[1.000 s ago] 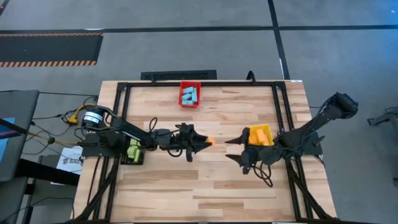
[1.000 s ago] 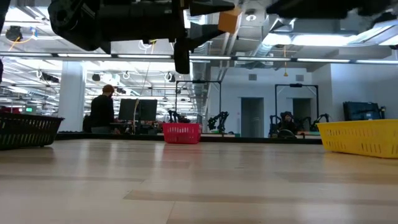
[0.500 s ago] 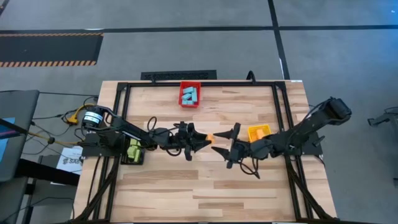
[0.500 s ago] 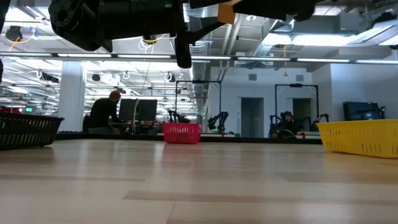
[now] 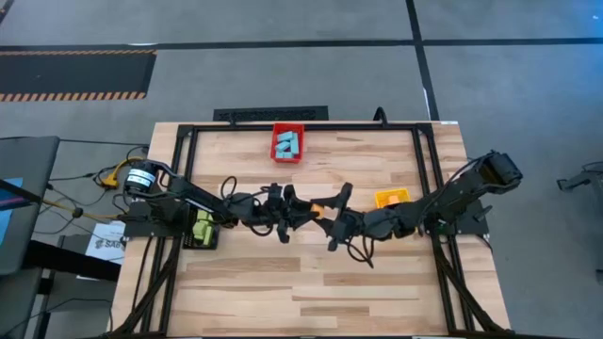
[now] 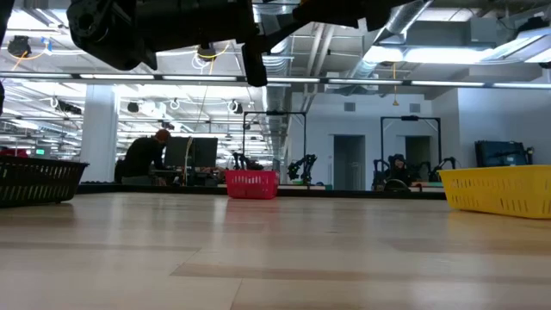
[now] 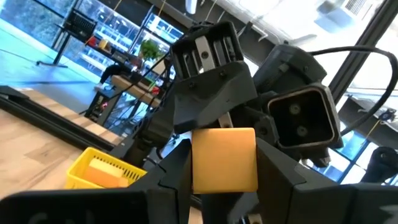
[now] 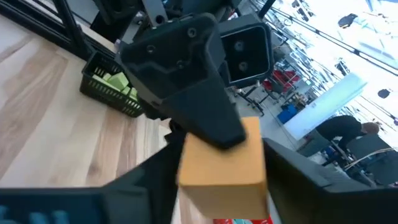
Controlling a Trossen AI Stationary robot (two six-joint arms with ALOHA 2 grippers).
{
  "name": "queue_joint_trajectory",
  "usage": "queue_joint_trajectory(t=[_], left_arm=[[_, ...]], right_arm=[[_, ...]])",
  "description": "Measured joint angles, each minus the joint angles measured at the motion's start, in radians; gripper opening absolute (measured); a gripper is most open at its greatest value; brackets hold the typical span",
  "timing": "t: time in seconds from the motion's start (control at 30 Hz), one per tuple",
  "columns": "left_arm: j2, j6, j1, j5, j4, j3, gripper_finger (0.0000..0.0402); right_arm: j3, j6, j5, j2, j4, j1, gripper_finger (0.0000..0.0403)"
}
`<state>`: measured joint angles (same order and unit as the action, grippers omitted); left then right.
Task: Sort & place blocks by color
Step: Put the yellow block into the yellow bin
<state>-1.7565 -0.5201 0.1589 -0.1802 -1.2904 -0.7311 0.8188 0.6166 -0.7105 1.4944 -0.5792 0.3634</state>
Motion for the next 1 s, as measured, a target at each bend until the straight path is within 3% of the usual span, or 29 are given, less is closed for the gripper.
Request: queue_joint_trajectory(t=[0.17, 0.27, 0.37, 0.5, 0.6, 0.7, 0.83, 1.0], left_arm=[[0.000, -0.032, -0.005, -0.011, -0.003, -0.001, 0.0104], [0.000, -0.048, -0.015, -0.007, 0.020, -0.006, 0.0123], [0.004, 0.001, -0.043, 0.029, 0.072, 0.000, 0.0188], [0.015, 0.070, -0.115, 0.089, 0.133, 0.000, 0.0271], [0.079, 0.094, -0.168, 0.097, 0.304, 0.000, 0.0304], [0.152, 0.097, -0.197, 0.053, 0.553, 0.001, 0.0314], [0.248, 0.118, -0.185, -0.058, 0.740, 0.000, 0.0316], [0.316, 0.158, -0.132, -0.155, 0.809, 0.000, 0.0317]], right_arm=[[0.005, 0.042, -0.012, -0.006, 0.013, 0.004, 0.0130], [0.006, 0.039, -0.017, -0.022, 0.060, 0.017, 0.0128], [0.004, -0.104, -0.024, -0.055, 0.191, 0.035, 0.0124], [0.005, -0.373, 0.017, -0.144, 0.522, 0.044, 0.0124], [0.005, -0.607, 0.096, -0.236, 0.845, 0.037, 0.0124], [0.007, -0.856, 0.201, -0.324, 1.168, 0.011, 0.0124], [0.005, -1.135, 0.330, -0.391, 1.539, -0.025, 0.0124], [0.005, -1.275, 0.455, -0.395, 1.738, -0.083, 0.0124]])
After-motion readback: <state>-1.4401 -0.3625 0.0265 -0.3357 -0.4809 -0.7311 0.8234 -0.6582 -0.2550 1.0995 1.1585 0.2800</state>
